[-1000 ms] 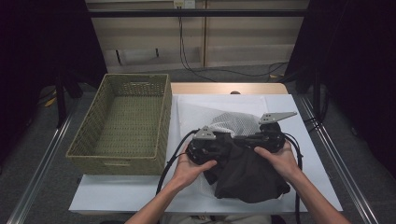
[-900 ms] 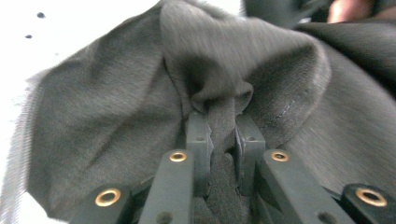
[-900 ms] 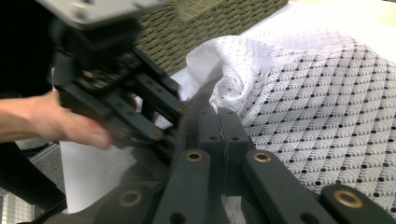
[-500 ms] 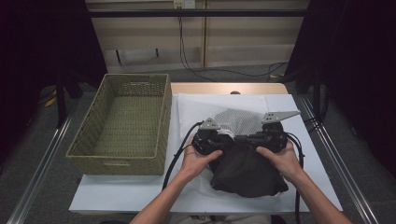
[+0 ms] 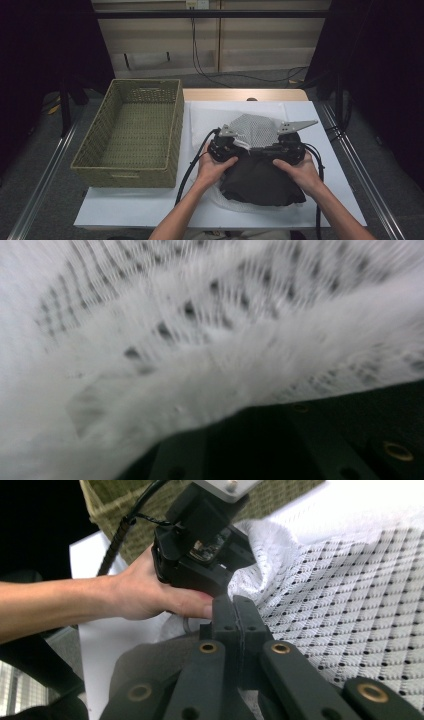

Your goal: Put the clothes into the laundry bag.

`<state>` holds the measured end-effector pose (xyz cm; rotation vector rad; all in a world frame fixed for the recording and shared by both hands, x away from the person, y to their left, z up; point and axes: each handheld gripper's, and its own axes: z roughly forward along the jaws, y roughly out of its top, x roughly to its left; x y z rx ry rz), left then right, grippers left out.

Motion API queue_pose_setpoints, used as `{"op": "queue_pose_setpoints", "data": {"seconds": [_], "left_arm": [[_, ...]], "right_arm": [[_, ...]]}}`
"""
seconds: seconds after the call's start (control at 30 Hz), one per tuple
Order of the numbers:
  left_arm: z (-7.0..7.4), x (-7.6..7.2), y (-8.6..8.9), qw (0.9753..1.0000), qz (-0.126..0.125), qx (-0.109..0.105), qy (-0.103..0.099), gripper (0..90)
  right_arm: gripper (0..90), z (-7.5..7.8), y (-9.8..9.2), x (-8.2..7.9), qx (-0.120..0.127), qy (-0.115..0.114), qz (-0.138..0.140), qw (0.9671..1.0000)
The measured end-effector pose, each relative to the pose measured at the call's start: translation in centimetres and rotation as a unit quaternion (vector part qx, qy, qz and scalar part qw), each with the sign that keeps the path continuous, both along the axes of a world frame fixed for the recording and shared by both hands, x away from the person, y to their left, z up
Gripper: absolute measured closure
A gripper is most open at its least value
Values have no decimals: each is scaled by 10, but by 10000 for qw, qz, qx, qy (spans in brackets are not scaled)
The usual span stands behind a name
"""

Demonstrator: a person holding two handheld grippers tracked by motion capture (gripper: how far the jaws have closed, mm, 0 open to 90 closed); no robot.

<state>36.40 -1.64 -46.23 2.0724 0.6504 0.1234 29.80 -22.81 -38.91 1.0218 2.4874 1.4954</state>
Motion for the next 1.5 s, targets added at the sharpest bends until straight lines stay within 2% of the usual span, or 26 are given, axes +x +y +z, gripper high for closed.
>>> {"op": "queue_pose_setpoints", "data": {"seconds": [0.07, 0.2, 0.3, 0.37, 0.43, 0.47, 0.53, 0.63, 0.73, 0.87, 0.93, 1.0, 1.07, 1.13, 1.2, 1.27, 1.3, 1.33, 1.37, 1.4, 1.43, 1.47, 1.5], "left_arm": [[-1, 0, 2, 10000, 35, -25, 18, 798], [0, -3, 6, 9993, -51, 310, -200, 795], [-1, -3, 10, 9995, -68, 262, -156, 780], [-3, -3, 14, 9999, -27, 114, -23, 755], [-1, -7, 17, 9998, -5, 173, -45, 713], [1, -8, 19, 9999, -1, 111, -32, 691], [6, -13, 24, 9998, 122, 99, -149, 643], [10, -20, 29, 9998, 63, 36, -180, 562], [13, -24, 34, 9999, 26, -51, -114, 495], [19, -33, 42, 9998, -16, -110, -165, 423], [21, -36, 46, 9999, 4, -127, -87, 377], [22, -42, 50, 9998, 10, -153, -106, 329], [24, -47, 54, 9999, -42, -92, -95, 298], [24, -52, 59, 9999, -36, 71, -145, 287], [20, -51, 64, 9997, 27, 227, -76, 269], [13, -48, 63, 9993, 79, 356, 60, 280], [10, -46, 62, 9988, 72, 481, 79, 312], [5, -43, 58, 9984, 53, 534, 196, 368], [3, -44, 54, 9986, -34, 482, 220, 443], [4, -45, 50, 9985, -202, 482, 139, 592], [6, -45, 48, 9981, -338, 499, 150, 739], [7, -45, 46, 9983, -423, 362, 200, 789], [9, -44, 46, 9981, -472, 315, 235, 830]], "right_arm": [[900, -3, 1, 0, -78, 13, 0, 10000], [900, -3, -1, 1, -60, 28, -19, 10000], [900, -6, -2, 1, -79, 45, -17, 10000], [900, -9, -3, 2, -52, 109, -35, 9999], [900, -11, -3, 2, -61, 153, -48, 9999], [900, -11, -4, 2, -58, 151, -41, 9999], [900, -11, -5, 2, -60, 153, -66, 9998], [900, -11, -6, 3, -34, 136, -77, 9999], [900, -11, -6, 4, -9, 151, -79, 9999], [900, -12, -5, 7, 50, 161, -65, 9998], [900, -11, -4, 8, 100, 189, -68, 9997], [900, -10, -4, 10, 175, 178, -84, 9997], [900, -9, -3, 9, 214, 189, -86, 9996], [900, -9, -4, 8, 240, 176, -87, 9995], [900, -8, -4, 7, 252, 166, -106, 9995], [900, -8, -5, 7, 263, 171, -118, 9994], [900, -8, -4, 7, 247, 176, -110, 9995], [900, -8, -4, 7, 242, 168, -109, 9995], [900, -8, -3, 7, 247, 176, -113, 9995], [900, -8, -3, 7, 250, 170, -126, 9995], [900, -8, -3, 7, 235, 162, -128, 9995], [900, -7, -3, 7, 241, 168, -124, 9995], [900, -7, -3, 7, 260, 167, -118, 9995]]}}
